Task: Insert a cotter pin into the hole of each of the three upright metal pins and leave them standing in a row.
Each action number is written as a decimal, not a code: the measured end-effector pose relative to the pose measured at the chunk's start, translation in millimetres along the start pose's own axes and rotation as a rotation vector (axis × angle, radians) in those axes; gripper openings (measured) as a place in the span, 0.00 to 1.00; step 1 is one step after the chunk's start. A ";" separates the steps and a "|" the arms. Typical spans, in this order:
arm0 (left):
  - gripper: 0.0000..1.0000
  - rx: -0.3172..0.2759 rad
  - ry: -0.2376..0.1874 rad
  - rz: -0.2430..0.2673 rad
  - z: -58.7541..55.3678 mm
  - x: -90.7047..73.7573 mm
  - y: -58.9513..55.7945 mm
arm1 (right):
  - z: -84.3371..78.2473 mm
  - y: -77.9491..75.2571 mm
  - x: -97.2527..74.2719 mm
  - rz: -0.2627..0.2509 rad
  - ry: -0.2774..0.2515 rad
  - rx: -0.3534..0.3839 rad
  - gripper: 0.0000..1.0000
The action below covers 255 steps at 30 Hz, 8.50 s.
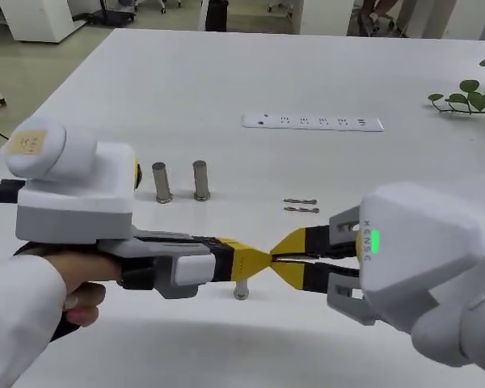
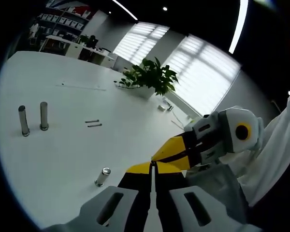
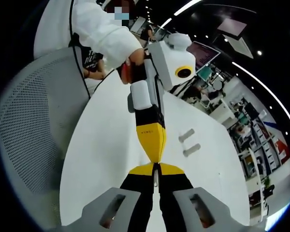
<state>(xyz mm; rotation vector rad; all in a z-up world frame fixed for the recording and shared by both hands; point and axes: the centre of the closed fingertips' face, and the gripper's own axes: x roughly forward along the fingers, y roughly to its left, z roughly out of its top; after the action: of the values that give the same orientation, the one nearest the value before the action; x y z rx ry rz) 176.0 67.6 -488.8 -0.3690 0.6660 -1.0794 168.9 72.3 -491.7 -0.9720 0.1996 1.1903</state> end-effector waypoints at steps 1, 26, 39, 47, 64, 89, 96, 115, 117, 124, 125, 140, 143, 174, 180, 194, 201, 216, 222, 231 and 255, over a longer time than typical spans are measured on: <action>0.00 0.002 -0.001 0.001 0.1 0.0 0.1 | 0.0 -0.1 0.0 -0.002 0.000 0.000 0.00; 0.00 0.018 -0.003 0.011 -0.9 -4.6 3.6 | -8.6 -2.1 -0.5 0.025 -0.038 0.196 0.21; 0.00 0.136 -0.019 -0.031 2.3 -9.8 -7.1 | -31.6 6.2 -6.6 0.293 -0.104 0.556 0.34; 0.00 0.179 -0.030 -0.059 7.7 -11.0 -16.0 | -13.7 16.4 -14.9 0.512 -0.208 0.800 0.31; 0.00 0.232 0.014 -0.100 6.5 -7.5 -20.6 | -6.6 21.5 -17.4 0.667 -0.268 0.890 0.19; 0.00 0.272 0.072 -0.133 -6.8 -4.3 -24.7 | -6.9 33.2 -18.5 0.725 -0.267 0.823 0.00; 0.00 0.279 0.076 -0.136 -7.4 -5.9 -25.6 | -5.5 32.6 -19.5 0.720 -0.270 0.805 0.00; 0.00 0.278 0.055 -0.131 -2.7 -10.1 -25.1 | 2.5 22.2 -26.1 0.636 -0.310 0.739 0.00; 0.00 0.275 0.052 -0.134 -2.7 -10.0 -25.5 | 2.8 22.7 -26.8 0.627 -0.305 0.719 0.00; 0.00 0.284 0.050 -0.132 -2.9 -8.7 -24.5 | 1.1 21.8 -26.2 0.567 -0.261 0.634 0.00; 0.00 0.293 0.050 -0.130 -3.0 -8.4 -24.4 | 0.7 22.1 -26.3 0.559 -0.255 0.623 0.00; 0.00 0.336 0.071 -0.123 -9.0 -8.6 -22.8 | -0.9 25.4 -25.8 0.559 -0.213 0.597 0.00; 0.00 0.342 0.076 -0.110 -10.2 -9.3 -19.6 | -2.7 25.3 -24.7 0.542 -0.194 0.582 0.00; 0.21 0.362 0.053 0.091 -9.3 -11.2 34.6 | -25.0 18.1 -4.8 0.411 -0.159 0.578 0.00; 0.28 0.366 0.076 0.110 -14.2 -8.6 47.0 | -41.4 14.9 5.3 0.367 -0.120 0.551 0.00; 0.31 0.376 0.130 0.123 -23.6 4.9 67.1 | -43.6 3.9 20.2 0.351 -0.144 0.580 0.00; 0.27 0.391 0.138 0.115 -24.7 8.9 71.5 | -50.4 6.1 30.9 0.365 -0.128 0.595 0.00; 0.09 0.392 0.146 0.092 -27.4 14.8 76.6 | -57.5 8.7 42.1 0.374 -0.076 0.581 0.00; 0.07 0.399 0.152 0.083 -30.0 15.3 76.2 | -55.2 13.1 47.2 0.390 -0.072 0.574 0.00; 0.07 0.398 0.151 0.079 -29.9 15.7 77.3 | -52.6 11.3 52.1 0.388 -0.070 0.569 0.00; 0.07 0.416 0.162 0.081 -32.4 12.4 75.9 | -41.4 14.3 68.5 0.418 -0.057 0.496 0.00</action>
<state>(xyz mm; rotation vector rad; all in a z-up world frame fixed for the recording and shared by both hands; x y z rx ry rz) 210.5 91.0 -561.2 0.1044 0.5752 -1.1464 198.9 90.1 -565.2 -0.4673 0.6442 1.4532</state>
